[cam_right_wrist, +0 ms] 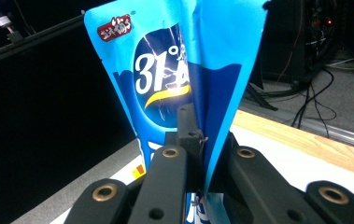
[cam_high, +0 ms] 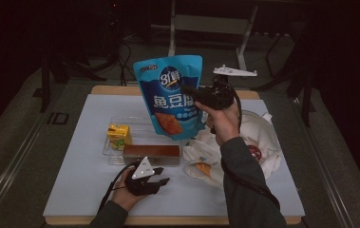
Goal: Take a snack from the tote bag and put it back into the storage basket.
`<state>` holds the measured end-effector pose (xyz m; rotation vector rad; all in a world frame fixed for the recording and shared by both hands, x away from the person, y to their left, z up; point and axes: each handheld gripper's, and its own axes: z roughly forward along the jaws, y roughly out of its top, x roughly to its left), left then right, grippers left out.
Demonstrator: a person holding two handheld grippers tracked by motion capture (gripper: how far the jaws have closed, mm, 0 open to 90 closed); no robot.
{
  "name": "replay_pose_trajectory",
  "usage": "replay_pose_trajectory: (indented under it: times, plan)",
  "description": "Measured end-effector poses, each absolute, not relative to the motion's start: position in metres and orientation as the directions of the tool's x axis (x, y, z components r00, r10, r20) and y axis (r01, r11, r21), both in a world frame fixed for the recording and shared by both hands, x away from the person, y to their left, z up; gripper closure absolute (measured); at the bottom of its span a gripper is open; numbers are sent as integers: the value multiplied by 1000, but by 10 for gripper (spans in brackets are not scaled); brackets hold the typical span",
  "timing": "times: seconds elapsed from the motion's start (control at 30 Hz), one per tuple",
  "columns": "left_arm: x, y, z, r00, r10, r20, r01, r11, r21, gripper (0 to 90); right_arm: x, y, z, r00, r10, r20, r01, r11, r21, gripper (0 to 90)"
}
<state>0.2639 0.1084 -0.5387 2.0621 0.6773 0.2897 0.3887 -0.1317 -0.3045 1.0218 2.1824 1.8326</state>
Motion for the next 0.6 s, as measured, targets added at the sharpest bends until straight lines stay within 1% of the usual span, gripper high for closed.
replay_pose_trajectory:
  times: [0.4,0.6]
  plan:
    - [264,108,-539,821,568,-56,353,-429,832,537,398,-116,-323,-762,551,340,442,58,895,884]
    - [264,108,-539,822,567,-53,351,-431,831,537,403,-112,-329,-745,576,336,454,69,888,884]
